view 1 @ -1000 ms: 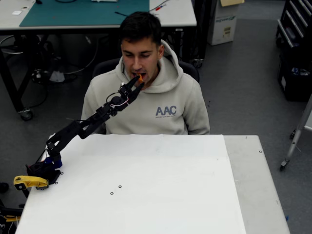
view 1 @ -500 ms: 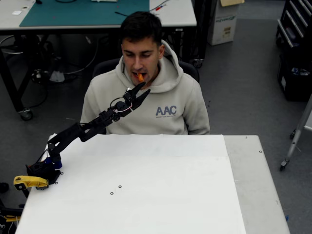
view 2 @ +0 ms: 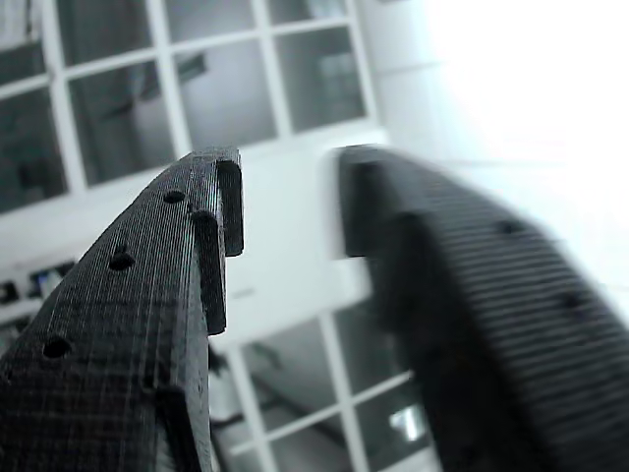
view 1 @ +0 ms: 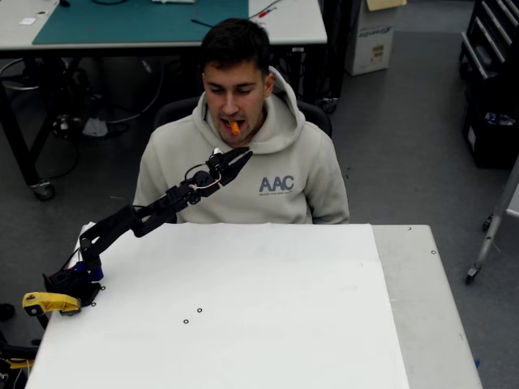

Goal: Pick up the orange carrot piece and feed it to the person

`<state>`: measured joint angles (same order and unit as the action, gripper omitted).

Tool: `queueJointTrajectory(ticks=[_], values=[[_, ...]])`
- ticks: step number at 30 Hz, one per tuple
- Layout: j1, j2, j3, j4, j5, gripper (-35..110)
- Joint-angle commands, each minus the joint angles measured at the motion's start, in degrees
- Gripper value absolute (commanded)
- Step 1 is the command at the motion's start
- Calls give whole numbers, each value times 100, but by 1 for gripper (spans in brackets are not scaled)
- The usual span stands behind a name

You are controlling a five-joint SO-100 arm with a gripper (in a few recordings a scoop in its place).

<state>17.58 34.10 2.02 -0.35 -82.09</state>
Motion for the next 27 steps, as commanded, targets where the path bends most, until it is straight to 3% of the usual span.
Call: queueJointTrajectory(ticks=[1, 6, 14, 27], values=[[211, 1055, -44, -176, -70, 0], [343, 1055, 149, -176, 18, -3], [773, 1635, 1564, -176, 1327, -3], [888, 4140, 5396, -167, 2716, -3]])
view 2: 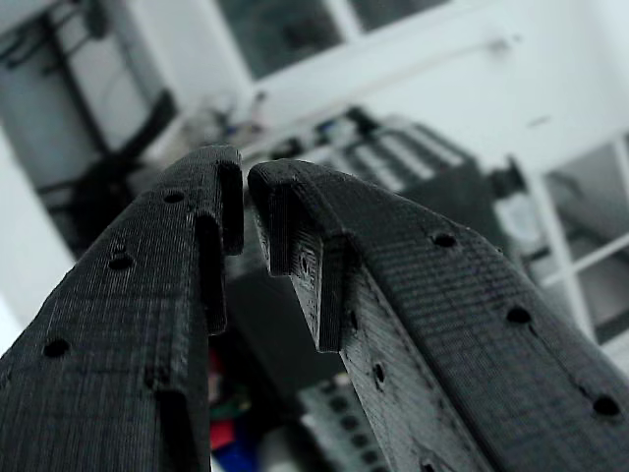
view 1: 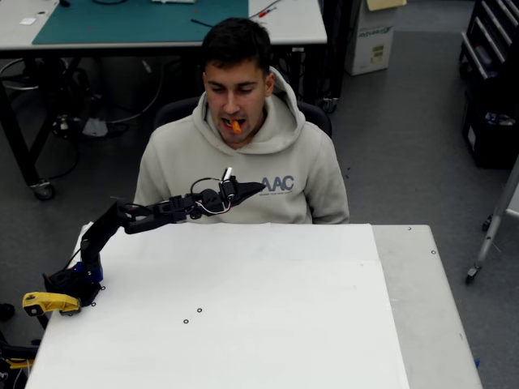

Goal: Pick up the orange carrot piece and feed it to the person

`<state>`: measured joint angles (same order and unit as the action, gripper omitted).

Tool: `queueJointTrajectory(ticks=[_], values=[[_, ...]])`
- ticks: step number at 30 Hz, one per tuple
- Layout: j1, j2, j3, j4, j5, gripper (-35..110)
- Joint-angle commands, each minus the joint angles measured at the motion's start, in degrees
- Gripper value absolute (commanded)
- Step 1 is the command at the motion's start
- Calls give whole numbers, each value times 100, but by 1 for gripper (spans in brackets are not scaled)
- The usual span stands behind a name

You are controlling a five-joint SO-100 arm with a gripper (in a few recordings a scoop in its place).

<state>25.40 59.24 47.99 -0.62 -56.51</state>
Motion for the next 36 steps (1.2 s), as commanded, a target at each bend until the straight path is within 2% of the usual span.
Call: queueJointTrajectory(ticks=[1, 15, 23, 29, 36], values=[[88, 1872, 1160, -141, 211, -3], [53, 5071, 6179, -141, 1187, -3], [44, 6161, 7954, -185, 1433, -3], [-360, 6750, 9237, -149, 1433, -3], [-861, 8490, 11206, -149, 1441, -3]])
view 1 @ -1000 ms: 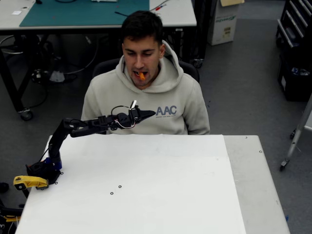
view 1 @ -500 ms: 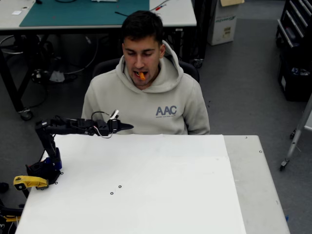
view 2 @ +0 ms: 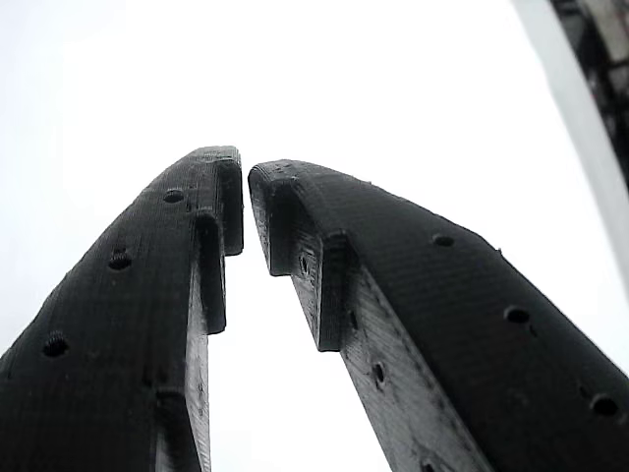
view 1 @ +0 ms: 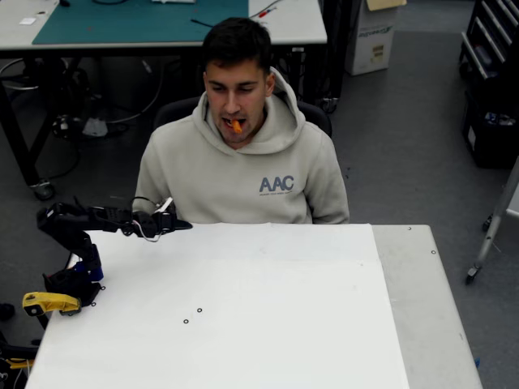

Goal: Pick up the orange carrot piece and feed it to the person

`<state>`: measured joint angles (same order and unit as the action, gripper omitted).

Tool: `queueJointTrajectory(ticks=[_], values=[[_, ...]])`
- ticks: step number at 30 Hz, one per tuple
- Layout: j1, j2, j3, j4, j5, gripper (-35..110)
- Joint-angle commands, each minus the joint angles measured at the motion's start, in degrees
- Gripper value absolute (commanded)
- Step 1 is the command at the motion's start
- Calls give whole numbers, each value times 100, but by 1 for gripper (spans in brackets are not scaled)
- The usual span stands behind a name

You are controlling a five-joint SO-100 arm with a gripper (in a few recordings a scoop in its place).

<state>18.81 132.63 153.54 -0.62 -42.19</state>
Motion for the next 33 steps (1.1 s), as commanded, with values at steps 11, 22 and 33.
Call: queueJointTrajectory(ticks=[11, 22, 33], values=[[-510, 3762, 2329, 202, 1538, -2], [-1301, 4649, 2250, 3199, 2013, -2], [-1582, 5344, 1775, 6170, 2408, -2]])
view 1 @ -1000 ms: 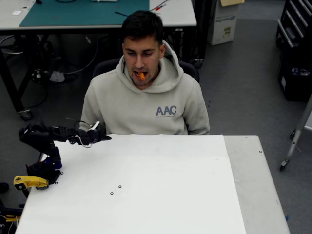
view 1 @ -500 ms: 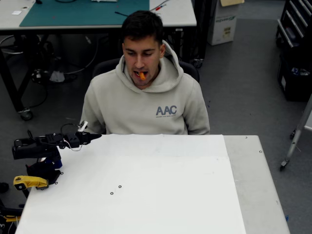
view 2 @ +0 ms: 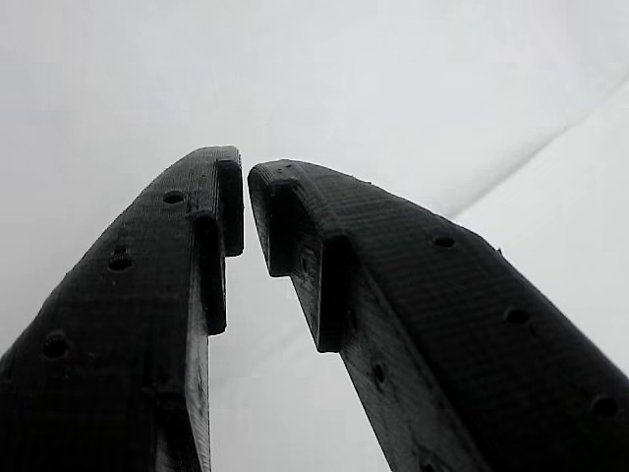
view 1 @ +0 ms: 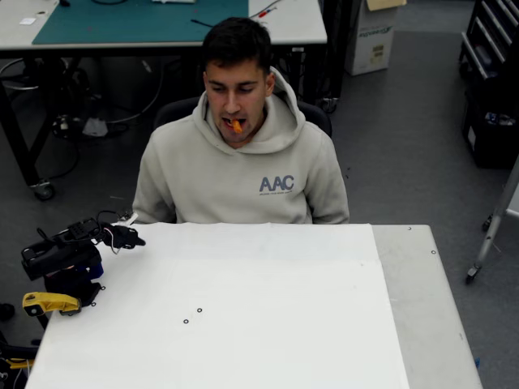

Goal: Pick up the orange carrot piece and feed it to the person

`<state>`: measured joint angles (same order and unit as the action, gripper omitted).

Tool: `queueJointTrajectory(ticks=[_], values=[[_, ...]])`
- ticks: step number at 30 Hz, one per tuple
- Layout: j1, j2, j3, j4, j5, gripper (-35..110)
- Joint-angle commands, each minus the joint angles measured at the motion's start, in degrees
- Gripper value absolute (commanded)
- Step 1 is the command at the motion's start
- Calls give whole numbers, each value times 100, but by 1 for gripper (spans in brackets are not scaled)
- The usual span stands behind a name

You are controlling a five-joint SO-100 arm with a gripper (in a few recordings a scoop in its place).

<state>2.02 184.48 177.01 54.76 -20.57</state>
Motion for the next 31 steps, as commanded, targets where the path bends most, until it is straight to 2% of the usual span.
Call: queueJointTrajectory(ticks=[1, 8, 31], values=[[97, 158, -624, 721, 466, -2], [-492, 229, -940, 888, 1556, -2], [-580, 237, -949, 896, 1564, -2]])
